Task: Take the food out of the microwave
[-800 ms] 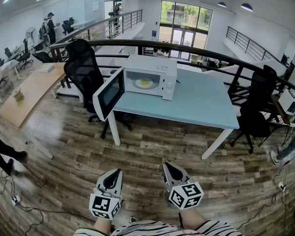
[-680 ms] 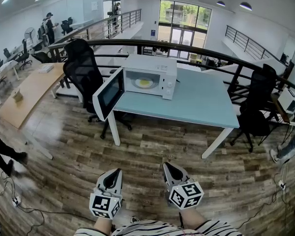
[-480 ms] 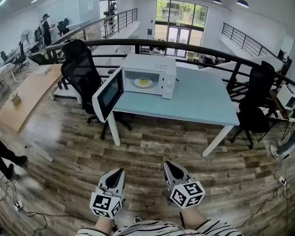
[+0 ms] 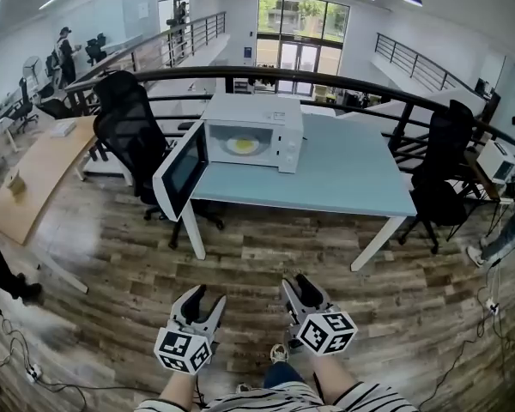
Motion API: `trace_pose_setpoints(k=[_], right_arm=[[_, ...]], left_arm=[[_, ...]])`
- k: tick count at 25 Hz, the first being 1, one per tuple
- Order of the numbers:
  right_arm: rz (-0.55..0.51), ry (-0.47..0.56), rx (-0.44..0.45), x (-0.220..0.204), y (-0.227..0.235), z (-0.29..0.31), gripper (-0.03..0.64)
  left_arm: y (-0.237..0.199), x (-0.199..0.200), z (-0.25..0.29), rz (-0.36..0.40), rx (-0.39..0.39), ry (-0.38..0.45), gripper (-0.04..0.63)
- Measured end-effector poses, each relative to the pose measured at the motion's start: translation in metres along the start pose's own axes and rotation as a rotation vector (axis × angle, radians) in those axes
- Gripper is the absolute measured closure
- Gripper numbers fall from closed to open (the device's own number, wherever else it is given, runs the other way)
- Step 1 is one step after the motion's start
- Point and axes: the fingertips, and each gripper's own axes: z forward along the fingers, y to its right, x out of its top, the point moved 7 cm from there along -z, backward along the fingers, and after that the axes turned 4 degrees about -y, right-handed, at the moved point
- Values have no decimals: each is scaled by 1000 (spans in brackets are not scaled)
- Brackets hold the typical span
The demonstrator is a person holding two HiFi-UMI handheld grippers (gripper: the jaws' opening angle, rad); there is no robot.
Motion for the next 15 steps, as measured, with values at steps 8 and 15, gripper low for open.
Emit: trace_pose_setpoints(k=[8,15], right_arm=[[3,-35,17,24,50,65,430],[-26,-69,55,58,99,125,430]], left_arm=[[-32,6,75,-86,55,8,407],[-50,18,147,-122,103,24,407]])
